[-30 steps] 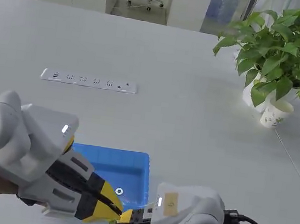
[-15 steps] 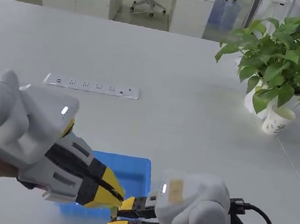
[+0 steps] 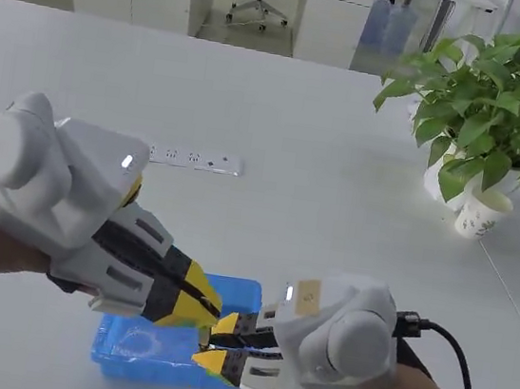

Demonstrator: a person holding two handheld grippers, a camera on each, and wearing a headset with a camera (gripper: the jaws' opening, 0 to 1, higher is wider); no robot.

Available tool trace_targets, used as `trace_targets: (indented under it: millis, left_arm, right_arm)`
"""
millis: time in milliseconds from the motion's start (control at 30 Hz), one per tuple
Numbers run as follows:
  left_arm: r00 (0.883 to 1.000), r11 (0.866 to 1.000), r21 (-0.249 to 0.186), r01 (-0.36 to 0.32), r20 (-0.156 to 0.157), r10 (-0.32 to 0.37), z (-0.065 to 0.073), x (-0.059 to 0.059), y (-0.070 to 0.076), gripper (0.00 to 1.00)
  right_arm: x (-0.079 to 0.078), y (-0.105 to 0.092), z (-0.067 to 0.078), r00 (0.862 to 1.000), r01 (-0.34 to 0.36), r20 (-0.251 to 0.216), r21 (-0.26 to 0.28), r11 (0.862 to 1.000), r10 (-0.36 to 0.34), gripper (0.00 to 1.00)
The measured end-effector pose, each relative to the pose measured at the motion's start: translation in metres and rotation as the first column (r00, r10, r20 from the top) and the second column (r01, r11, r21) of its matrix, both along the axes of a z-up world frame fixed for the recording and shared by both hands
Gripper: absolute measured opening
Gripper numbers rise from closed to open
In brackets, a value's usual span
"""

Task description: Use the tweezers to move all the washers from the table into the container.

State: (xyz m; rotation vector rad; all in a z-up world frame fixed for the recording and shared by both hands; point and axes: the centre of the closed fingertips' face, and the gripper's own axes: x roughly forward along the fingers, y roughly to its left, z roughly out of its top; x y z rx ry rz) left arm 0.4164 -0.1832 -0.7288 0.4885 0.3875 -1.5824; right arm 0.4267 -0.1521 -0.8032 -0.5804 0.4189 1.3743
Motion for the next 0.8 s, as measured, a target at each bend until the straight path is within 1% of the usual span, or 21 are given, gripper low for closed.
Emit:
trace_targets:
  millis: [200,467,600,800]
  left_arm:
    - [1.0,1.0,0.013,0.004,0.002,-0.004,-0.006,0.014,0.0,0.04]
    - [1.0,0.999,0.037,0.007,0.005,-0.007,-0.02,0.029,0.002,0.04]
    - [1.0,0.999,0.043,0.003,0.0,-0.003,-0.027,0.036,0.002,0.04]
    - [1.0,0.998,0.057,0.0,-0.01,0.0,-0.038,0.046,0.001,0.04]
  right_arm:
    - [0.013,0.001,-0.005,1.0,0.012,0.002,0.001,1.0,-0.012,0.09]
    - [0.03,0.005,-0.019,0.999,0.032,-0.013,-0.003,0.999,-0.032,0.09]
    - [0.036,0.004,-0.026,0.999,0.046,-0.029,-0.002,0.999,-0.046,0.09]
    - [0.045,0.002,-0.038,0.997,0.063,-0.048,-0.017,0.998,-0.064,0.09]
